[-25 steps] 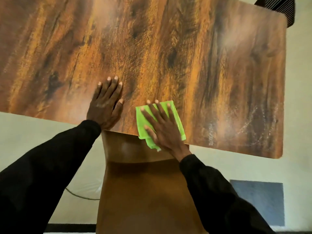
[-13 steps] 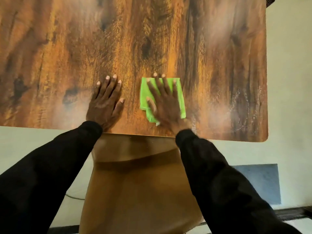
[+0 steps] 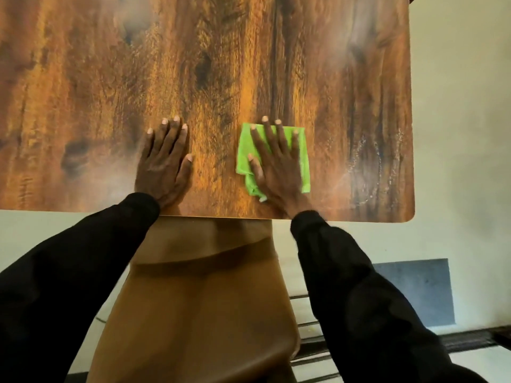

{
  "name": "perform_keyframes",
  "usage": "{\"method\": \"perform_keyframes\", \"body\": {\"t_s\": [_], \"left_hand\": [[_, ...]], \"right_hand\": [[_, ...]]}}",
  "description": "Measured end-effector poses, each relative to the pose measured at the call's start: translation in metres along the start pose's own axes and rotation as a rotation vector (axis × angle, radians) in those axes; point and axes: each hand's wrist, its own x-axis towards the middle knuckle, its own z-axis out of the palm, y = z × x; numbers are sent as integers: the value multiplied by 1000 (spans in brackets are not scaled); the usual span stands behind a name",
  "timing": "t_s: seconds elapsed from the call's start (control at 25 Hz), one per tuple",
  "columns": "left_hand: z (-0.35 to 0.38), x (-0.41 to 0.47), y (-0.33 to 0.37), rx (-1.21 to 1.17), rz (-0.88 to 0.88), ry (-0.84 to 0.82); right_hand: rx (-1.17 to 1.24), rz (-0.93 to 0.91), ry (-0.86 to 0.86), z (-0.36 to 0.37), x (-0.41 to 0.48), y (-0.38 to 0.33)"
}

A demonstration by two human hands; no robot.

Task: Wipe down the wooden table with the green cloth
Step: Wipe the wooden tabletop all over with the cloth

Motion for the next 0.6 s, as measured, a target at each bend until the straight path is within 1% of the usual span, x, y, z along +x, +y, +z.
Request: {"method": "perform_keyframes", "body": {"t_s": [0.08,0.16,0.24,0.32,0.4,0.44,0.52,0.6], "left_hand": [[6,17,31,-23,24,-2],[10,26,48,-7,26,-7],[14,29,52,2,15,-8],[15,29,51,7,-3,-16],[16,29,51,-4,-4,-14],[16,30,51,-10,-7,-5],[15,29,51,-23,-27,26],[15,28,51,-46,-75,56]], "right_hand": [[-1,-172,-26,7,-34,-3],[-14,-244,-61,9,-70,15],[-14,-180,-55,3,-72,49],[-20,-27,-34,-4,-41,70],[-7,76,5,-8,5,69],[1,78,6,-9,24,60],[-1,-23,-6,-6,35,35],[-10,-206,-49,0,9,22]]}}
